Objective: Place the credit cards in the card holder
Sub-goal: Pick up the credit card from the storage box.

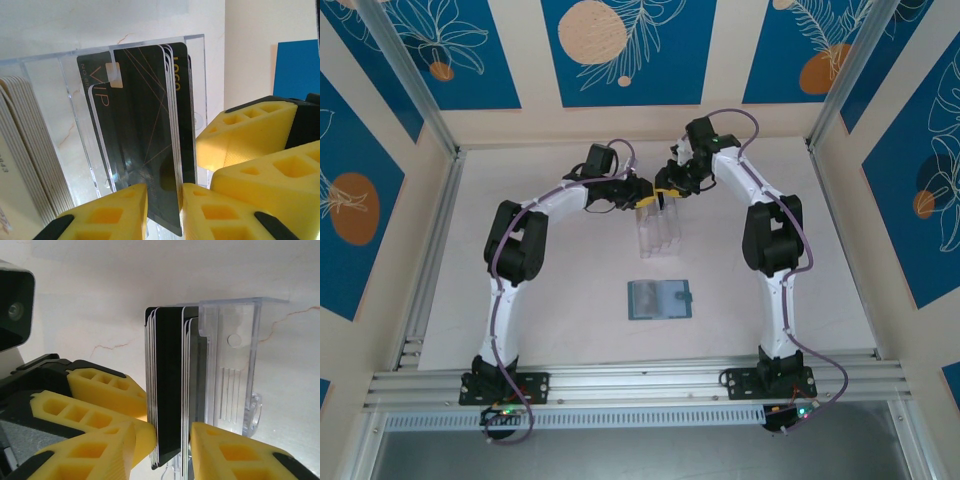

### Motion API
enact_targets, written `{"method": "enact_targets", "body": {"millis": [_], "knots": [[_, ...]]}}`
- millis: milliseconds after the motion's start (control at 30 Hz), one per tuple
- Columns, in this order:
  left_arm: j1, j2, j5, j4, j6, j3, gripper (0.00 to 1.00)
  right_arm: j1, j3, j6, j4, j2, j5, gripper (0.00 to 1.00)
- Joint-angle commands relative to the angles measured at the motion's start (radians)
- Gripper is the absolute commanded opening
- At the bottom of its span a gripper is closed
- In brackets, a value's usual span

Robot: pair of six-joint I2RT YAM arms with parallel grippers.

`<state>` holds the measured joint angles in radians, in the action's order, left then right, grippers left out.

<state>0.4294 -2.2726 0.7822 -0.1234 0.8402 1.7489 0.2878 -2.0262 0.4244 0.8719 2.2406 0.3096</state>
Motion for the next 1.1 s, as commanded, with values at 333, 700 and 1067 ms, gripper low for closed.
{"method": "enact_targets", "body": {"millis": [333,700,1067], "knots": [[0.002,-0.045,-0.02,-0.058,-0.001,0.028,0.24,0.015,-0.016,0.011,0.023,0.071,0.234,0.39],[0.004,-0.027,-0.014,0.0,0.029,0.0,0.23,0.004,0.003,0.036,0.017,0.062,0.219,0.39],[-0.028,0.095,0.007,0.079,0.063,-0.114,0.23,-0.01,-0.005,0.056,0.022,0.054,0.174,0.39]]}}
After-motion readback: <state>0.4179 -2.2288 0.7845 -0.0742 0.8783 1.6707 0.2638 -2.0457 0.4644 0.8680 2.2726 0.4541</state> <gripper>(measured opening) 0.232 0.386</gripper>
